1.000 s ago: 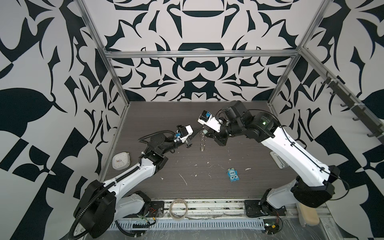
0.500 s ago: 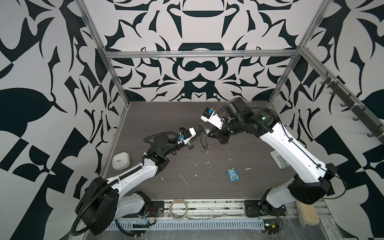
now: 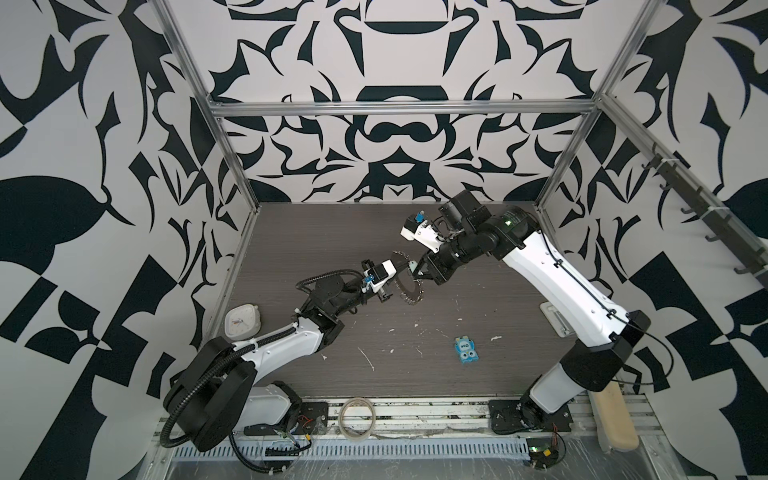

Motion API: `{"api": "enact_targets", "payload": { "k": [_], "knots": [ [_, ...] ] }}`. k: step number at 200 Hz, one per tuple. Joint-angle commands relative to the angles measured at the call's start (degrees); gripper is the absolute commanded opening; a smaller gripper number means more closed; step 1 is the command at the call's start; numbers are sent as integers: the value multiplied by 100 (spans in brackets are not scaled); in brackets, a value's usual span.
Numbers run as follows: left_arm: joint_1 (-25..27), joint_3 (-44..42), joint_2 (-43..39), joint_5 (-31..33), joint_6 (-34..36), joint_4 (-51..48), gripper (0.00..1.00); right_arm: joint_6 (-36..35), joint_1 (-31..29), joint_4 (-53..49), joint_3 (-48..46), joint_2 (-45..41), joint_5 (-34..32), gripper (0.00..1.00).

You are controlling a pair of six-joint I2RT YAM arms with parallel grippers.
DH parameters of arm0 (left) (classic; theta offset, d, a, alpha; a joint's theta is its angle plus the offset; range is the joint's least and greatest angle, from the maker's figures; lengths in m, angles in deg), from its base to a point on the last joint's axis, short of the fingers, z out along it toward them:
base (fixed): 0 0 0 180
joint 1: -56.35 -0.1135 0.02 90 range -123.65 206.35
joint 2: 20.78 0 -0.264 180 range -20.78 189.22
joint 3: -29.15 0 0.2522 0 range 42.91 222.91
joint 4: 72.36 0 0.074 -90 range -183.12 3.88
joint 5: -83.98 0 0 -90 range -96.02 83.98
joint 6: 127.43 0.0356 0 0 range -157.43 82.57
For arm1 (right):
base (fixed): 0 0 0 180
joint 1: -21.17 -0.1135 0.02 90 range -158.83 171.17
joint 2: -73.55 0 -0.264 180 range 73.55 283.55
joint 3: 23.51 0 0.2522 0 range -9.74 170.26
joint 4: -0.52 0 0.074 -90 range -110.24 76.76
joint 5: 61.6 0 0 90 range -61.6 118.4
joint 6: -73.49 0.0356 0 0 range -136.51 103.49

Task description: Remove the keys from the keyring

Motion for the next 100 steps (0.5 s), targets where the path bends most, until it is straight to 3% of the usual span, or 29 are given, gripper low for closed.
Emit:
{"api": "enact_targets", "payload": {
  "k": [1, 100],
  "knots": [
    [42, -115, 161, 305, -45, 446, 0, 501, 36, 498, -174, -272, 796, 0],
    [149, -152, 407, 551, -174, 1071, 0, 1818, 133, 2121, -1350, -702, 920, 0]
  ]
}}
